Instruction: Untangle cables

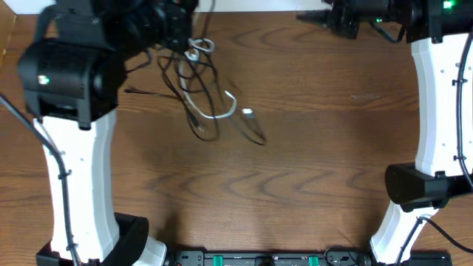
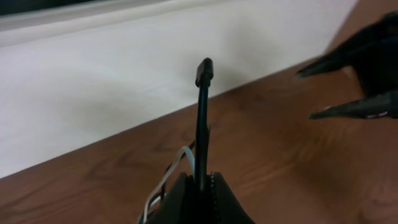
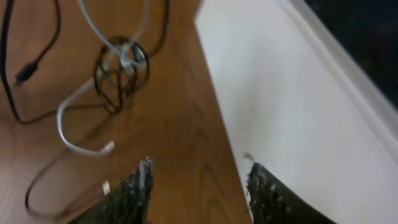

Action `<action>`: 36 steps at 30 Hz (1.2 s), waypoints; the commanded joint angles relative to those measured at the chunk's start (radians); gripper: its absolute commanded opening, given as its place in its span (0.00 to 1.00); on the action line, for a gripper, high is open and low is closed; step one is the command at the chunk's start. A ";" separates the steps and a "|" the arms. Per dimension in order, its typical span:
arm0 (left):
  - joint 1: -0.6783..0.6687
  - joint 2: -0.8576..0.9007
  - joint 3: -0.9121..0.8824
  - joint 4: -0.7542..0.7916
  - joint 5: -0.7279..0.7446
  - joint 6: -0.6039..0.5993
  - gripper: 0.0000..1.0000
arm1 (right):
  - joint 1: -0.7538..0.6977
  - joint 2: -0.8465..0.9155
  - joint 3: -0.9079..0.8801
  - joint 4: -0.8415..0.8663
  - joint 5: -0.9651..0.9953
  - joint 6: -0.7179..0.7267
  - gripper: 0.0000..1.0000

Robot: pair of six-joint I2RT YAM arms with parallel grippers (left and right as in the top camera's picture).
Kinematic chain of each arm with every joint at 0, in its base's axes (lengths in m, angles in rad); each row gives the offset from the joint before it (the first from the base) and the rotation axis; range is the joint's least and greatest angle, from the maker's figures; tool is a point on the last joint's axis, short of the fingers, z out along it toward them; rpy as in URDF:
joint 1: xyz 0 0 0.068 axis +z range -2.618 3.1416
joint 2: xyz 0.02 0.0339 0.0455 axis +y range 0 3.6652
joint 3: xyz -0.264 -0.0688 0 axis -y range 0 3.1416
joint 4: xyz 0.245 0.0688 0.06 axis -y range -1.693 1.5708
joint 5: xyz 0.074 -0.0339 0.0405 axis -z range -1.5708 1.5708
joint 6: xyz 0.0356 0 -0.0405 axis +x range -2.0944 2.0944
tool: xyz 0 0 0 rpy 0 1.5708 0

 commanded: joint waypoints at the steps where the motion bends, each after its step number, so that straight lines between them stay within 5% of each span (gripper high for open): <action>1: -0.067 -0.010 0.006 0.003 -0.016 -0.039 0.07 | 0.021 0.063 0.001 -0.040 -0.159 -0.135 0.50; 7: -0.200 -0.047 0.021 0.032 -0.072 -0.038 0.07 | 0.092 0.139 0.001 -0.130 -0.187 -0.240 0.41; 19: -0.224 -0.073 0.103 0.053 -0.095 -0.038 0.07 | 0.177 0.169 0.001 -0.143 -0.174 -0.252 0.39; 25: -0.224 -0.099 0.103 0.054 -0.095 -0.039 0.07 | 0.200 0.174 0.001 -0.143 -0.175 -0.264 0.10; 29: -0.224 -0.100 0.103 0.051 -0.095 -0.039 0.08 | 0.217 0.174 0.001 -0.133 -0.174 -0.267 0.01; 36: -0.224 -0.100 0.103 -0.014 -0.183 -0.030 0.07 | 0.196 0.173 0.001 -0.020 -0.056 -0.175 0.01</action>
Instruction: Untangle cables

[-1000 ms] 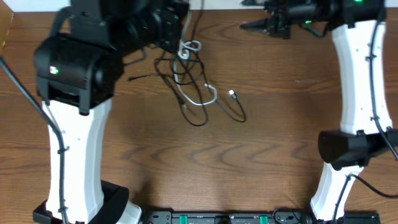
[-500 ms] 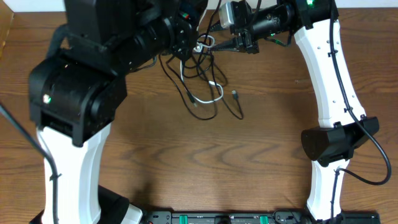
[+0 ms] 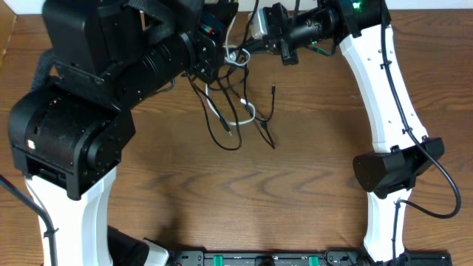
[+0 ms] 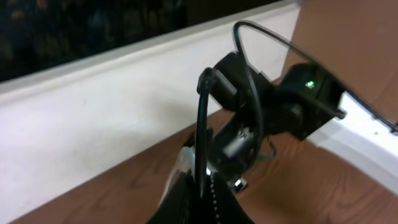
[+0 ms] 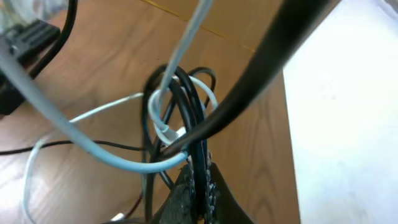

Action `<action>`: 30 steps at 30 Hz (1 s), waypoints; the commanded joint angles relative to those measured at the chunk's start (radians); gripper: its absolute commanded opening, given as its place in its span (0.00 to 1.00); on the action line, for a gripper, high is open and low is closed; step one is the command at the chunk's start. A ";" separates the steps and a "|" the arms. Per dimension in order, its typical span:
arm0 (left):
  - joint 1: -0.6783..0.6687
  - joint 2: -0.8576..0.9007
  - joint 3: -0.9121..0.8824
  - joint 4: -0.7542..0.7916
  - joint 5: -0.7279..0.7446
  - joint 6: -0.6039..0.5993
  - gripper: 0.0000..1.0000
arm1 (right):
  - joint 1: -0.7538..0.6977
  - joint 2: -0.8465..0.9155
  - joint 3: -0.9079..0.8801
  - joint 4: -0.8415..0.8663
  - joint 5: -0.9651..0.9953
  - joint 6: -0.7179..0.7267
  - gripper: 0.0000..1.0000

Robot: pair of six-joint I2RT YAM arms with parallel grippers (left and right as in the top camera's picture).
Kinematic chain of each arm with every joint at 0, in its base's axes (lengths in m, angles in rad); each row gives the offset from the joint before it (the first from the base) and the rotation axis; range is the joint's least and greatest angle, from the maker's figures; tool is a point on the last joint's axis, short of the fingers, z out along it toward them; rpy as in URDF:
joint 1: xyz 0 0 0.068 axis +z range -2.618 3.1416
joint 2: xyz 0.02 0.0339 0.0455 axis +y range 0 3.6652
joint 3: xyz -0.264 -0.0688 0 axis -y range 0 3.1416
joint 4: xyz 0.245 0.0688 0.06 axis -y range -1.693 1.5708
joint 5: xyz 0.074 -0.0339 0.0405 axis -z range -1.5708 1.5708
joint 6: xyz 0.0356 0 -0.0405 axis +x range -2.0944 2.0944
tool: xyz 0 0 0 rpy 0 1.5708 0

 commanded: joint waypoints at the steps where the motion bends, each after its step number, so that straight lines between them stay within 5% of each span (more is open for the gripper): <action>1: -0.002 -0.012 0.026 -0.033 -0.087 -0.002 0.08 | -0.026 0.010 0.002 0.076 0.069 0.088 0.01; 12: 0.010 -0.012 0.017 -0.060 -0.295 0.059 0.08 | -0.196 -0.057 0.003 0.171 0.073 0.182 0.01; 30: 0.306 -0.012 -0.167 0.058 -0.290 0.054 0.08 | -0.458 -0.251 0.003 0.052 0.219 0.180 0.01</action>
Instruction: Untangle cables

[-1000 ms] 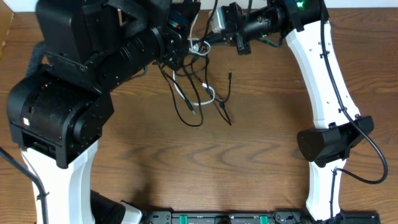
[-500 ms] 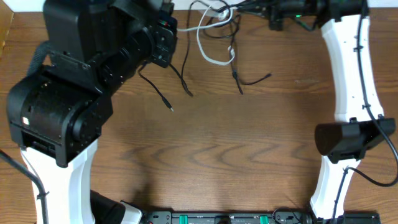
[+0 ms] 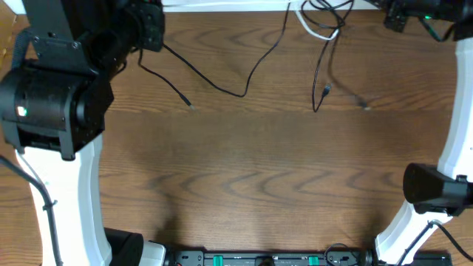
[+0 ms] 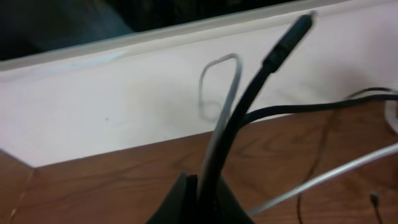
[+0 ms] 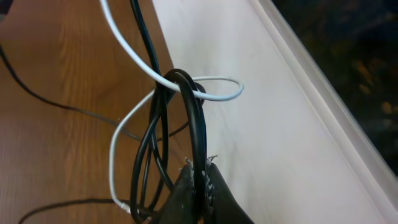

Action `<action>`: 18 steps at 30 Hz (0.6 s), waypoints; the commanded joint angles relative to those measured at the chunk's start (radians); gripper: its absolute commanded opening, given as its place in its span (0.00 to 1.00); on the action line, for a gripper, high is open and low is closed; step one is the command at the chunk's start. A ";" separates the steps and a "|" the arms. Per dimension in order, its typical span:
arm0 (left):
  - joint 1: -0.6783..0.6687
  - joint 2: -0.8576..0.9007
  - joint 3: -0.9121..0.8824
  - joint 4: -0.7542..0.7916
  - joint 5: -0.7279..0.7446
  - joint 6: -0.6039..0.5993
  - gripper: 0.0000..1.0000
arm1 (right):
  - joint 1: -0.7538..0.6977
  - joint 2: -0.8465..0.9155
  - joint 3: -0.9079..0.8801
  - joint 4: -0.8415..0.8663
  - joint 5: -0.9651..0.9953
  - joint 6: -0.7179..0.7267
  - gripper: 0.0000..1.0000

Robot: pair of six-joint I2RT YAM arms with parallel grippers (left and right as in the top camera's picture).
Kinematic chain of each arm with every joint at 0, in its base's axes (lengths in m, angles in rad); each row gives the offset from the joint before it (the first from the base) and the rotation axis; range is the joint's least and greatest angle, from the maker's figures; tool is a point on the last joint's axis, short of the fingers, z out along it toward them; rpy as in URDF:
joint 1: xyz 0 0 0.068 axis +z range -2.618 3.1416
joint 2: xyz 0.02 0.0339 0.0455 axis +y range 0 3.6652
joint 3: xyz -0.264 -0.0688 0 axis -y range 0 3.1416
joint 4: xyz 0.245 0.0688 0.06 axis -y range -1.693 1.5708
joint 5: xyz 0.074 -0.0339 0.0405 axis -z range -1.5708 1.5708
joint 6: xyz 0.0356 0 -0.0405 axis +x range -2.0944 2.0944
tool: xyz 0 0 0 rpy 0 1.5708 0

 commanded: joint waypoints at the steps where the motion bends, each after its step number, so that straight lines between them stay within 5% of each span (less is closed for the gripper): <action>1: 0.055 -0.011 -0.051 0.027 -0.026 0.013 0.08 | -0.049 -0.043 0.004 -0.013 0.050 0.015 0.01; 18: 0.335 -0.011 -0.106 0.090 -0.026 -0.031 0.08 | -0.215 -0.102 0.004 -0.073 0.031 0.012 0.01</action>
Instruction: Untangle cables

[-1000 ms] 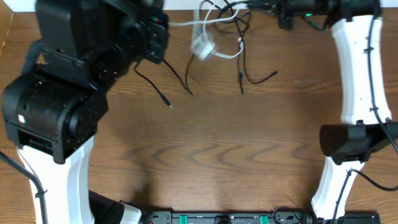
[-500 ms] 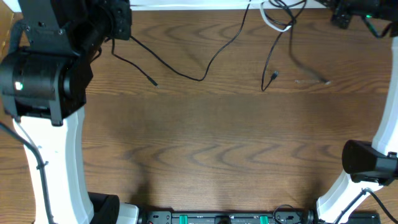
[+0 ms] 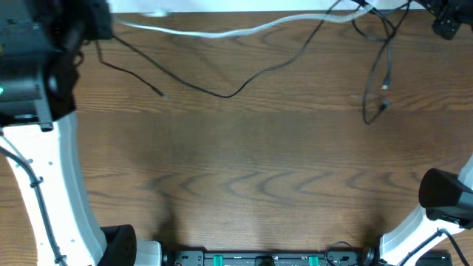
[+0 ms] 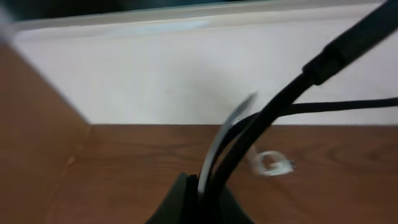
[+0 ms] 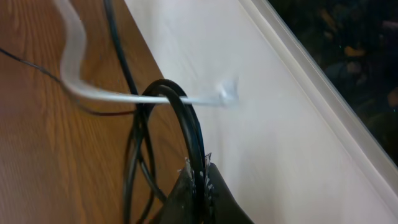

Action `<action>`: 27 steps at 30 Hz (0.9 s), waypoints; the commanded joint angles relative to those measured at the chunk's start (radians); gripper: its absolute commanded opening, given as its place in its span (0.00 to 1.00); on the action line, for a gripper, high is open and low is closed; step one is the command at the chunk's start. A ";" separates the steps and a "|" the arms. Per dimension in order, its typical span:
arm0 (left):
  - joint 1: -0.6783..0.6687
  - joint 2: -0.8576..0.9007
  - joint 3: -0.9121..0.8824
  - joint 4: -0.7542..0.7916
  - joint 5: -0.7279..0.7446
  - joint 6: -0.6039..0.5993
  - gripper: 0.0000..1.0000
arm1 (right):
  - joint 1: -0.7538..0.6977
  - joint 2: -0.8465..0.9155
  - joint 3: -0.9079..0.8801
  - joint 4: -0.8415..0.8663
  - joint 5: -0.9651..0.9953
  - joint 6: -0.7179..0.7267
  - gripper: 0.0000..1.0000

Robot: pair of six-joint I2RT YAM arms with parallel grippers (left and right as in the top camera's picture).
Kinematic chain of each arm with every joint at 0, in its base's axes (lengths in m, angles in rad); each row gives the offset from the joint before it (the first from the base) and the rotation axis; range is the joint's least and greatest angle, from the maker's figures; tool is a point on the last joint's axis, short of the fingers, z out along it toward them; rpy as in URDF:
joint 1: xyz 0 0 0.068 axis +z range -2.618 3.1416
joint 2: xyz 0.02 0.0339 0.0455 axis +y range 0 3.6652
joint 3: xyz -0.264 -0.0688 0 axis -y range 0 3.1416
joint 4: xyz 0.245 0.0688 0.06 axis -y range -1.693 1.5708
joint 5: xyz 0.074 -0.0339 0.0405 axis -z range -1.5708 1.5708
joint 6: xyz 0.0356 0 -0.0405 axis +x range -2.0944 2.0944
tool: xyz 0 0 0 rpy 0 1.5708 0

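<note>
A white cable [image 3: 222, 31] stretches across the far edge of the table between the two arms. A thin black cable [image 3: 222, 92] sags from the far left down to mid-table and up to the far right, where black loops [image 3: 380, 44] hang with a plug end [image 3: 383, 106] on the wood. My left gripper [image 4: 202, 186] is shut on the white cable [image 4: 214, 149] and a black cable [image 4: 267, 115]. My right gripper [image 5: 200, 171] is shut on a black cable loop [image 5: 186, 121]; the white cable [image 5: 81, 74] runs through that loop.
The wooden table [image 3: 236, 177] ends at a white wall strip [image 3: 244, 6] along the far side. The left arm [image 3: 37, 66] stands at the far left corner, the right arm [image 3: 451, 22] at the far right corner. Arm bases and a black bar [image 3: 266, 258] line the near edge.
Both grippers have moved further apart, left arm leftward, right arm rightward. The white cable, bunched at the right before, now runs taut across the far edge. The black loops shifted right.
The cables lay in one knot at the far left with my left gripper shut on a black cable and my right gripper open. Then both grippers held the knot together. Then they stood apart with cables drawn out, and now the white cable spans the table.
</note>
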 commanded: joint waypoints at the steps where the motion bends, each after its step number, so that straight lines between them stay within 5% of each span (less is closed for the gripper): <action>1: 0.101 -0.011 0.007 0.021 -0.023 -0.027 0.08 | -0.039 -0.064 0.004 -0.009 -0.006 0.011 0.01; 17: 0.196 0.026 0.007 0.063 0.018 -0.036 0.07 | -0.218 -0.175 0.004 -0.037 -0.001 0.011 0.01; 27: 0.373 0.027 0.007 0.090 0.026 -0.124 0.07 | -0.347 -0.208 0.004 -0.023 -0.006 0.049 0.01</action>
